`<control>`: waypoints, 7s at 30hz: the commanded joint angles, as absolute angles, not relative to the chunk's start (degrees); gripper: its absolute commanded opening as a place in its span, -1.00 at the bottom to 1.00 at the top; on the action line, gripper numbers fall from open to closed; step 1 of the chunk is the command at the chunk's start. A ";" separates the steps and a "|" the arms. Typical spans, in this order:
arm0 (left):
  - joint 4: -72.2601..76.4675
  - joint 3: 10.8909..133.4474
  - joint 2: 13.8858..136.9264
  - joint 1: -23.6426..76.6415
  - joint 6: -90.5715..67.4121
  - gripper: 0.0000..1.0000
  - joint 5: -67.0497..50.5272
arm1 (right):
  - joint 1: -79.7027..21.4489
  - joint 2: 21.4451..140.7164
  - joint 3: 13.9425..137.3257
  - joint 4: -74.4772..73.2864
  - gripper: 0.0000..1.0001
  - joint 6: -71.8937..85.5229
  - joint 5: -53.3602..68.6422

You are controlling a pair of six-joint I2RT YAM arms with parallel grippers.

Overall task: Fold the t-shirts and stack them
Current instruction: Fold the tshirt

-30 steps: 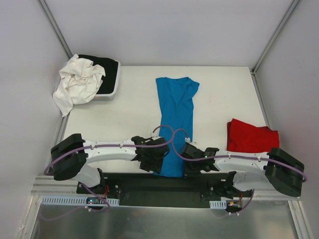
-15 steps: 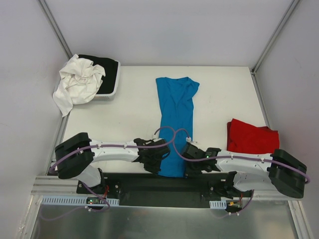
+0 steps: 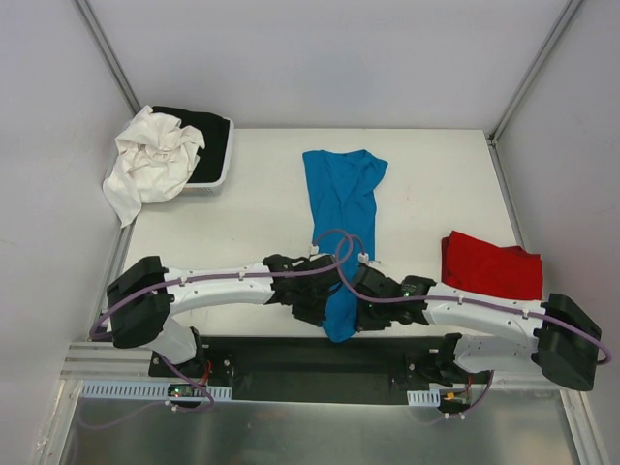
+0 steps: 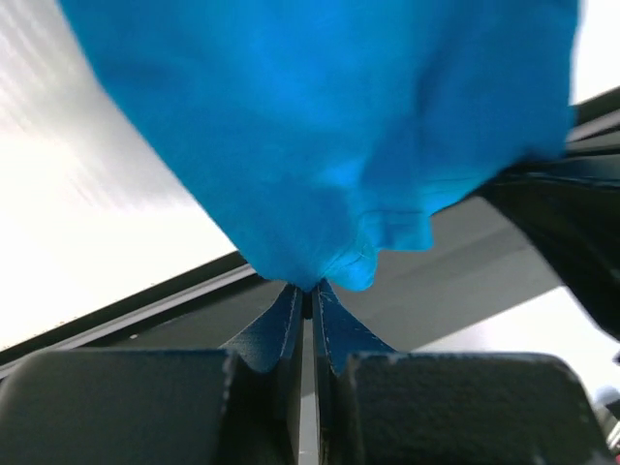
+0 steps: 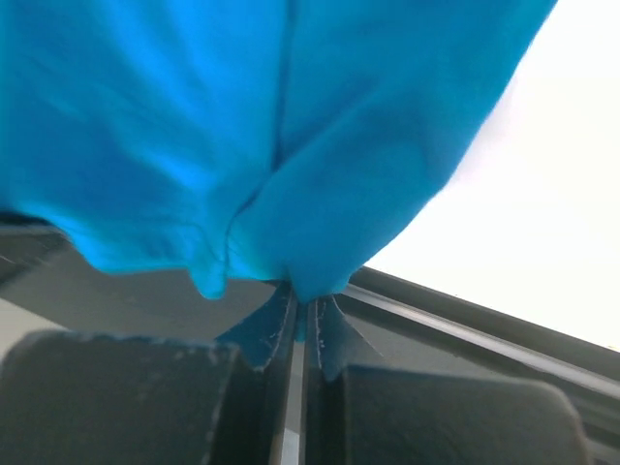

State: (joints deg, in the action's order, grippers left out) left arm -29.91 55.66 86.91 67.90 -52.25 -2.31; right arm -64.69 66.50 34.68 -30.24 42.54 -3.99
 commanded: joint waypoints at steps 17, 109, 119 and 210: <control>-39.90 66.35 86.83 58.20 -43.34 -1.00 1.58 | -47.73 65.03 47.72 -40.43 -0.99 26.37 -0.62; -45.00 106.62 122.09 32.43 -24.26 0.99 -8.26 | -19.07 104.25 84.55 -40.43 0.43 5.19 14.41; -44.91 102.83 115.15 33.40 -25.40 0.99 -8.52 | -19.34 95.55 71.55 -36.30 0.20 8.17 15.03; -46.23 96.05 104.14 41.49 -33.24 0.99 9.84 | -21.10 89.81 73.73 -39.28 0.68 10.73 15.64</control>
State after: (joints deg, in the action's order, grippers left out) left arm -41.41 90.85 105.54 45.50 -36.60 6.52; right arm -24.75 87.33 67.57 -35.86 14.46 14.59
